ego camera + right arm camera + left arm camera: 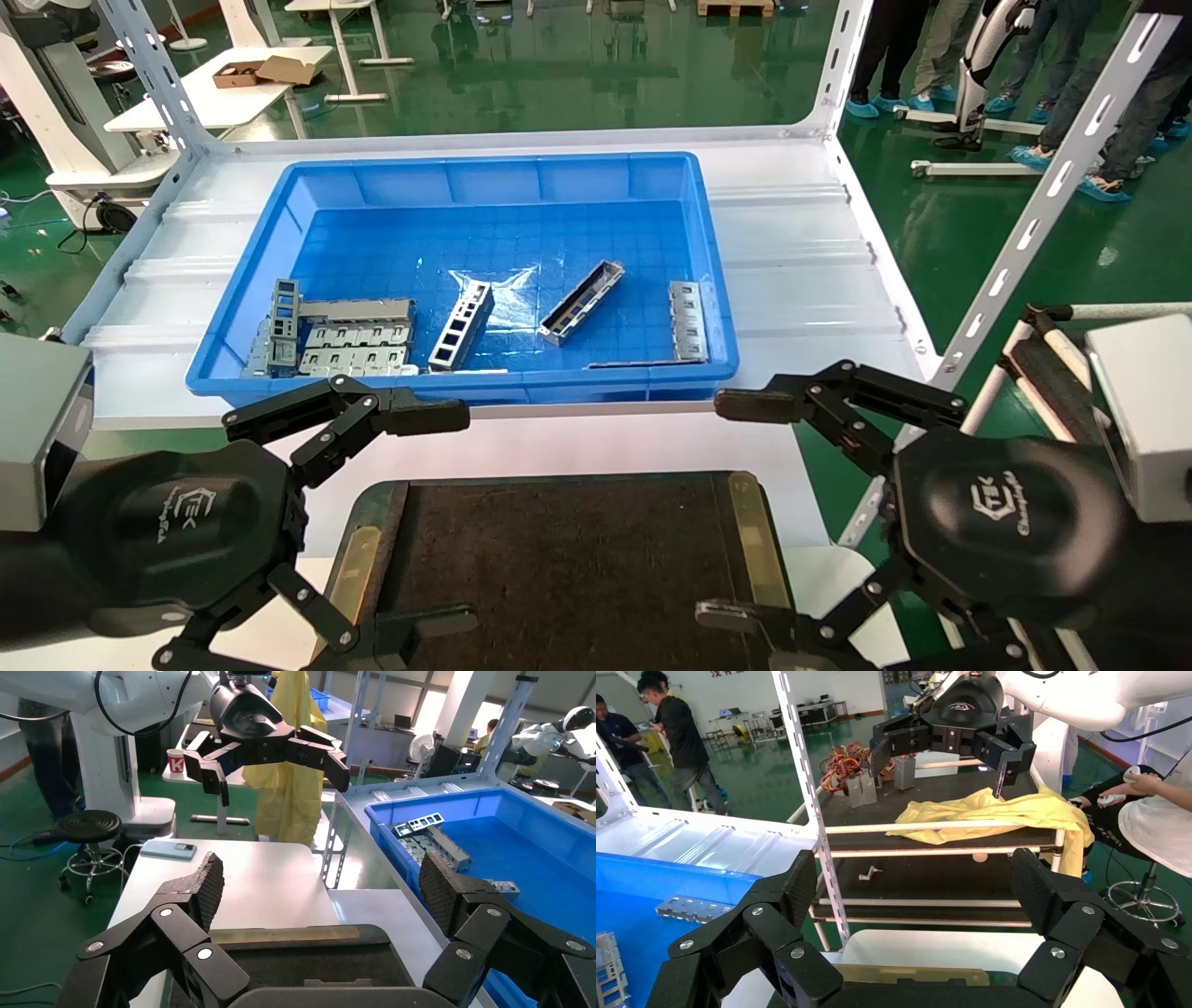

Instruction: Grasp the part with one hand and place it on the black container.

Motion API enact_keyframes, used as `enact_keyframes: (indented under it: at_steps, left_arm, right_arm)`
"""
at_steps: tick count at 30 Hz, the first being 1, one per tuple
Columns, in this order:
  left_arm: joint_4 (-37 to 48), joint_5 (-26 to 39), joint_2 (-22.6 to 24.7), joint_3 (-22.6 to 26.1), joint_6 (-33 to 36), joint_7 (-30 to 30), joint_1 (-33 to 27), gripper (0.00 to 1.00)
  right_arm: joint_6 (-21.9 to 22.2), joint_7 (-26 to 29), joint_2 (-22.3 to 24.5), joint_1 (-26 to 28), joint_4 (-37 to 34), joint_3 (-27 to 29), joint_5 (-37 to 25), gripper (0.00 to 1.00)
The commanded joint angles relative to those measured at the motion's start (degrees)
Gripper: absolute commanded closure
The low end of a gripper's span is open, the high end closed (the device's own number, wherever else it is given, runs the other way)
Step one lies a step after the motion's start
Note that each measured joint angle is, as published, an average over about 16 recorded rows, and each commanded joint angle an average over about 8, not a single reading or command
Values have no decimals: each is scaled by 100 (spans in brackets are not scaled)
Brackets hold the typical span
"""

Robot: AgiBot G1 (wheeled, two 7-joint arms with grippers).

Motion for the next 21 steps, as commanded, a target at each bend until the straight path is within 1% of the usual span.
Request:
enact_keyframes:
  at_steps: [1,6,11,21]
  left_arm:
    - [-4,-10,-3,-5,9,0,6,0]
    - [31,124,39,28,-113,14,-63,0]
    - [71,401,182,139,-308,-34,-236,0]
    - [405,1160,696,548,-573,-287,-960,0]
  right_arm:
    - [0,0,0,0,0,0,0,0]
    - [-1,-1,0,1,-2,-1,0,0]
    - [-1,-2,0,2,-3,-2,1,0]
    - [-1,-2,0,3,-3,-4,2,0]
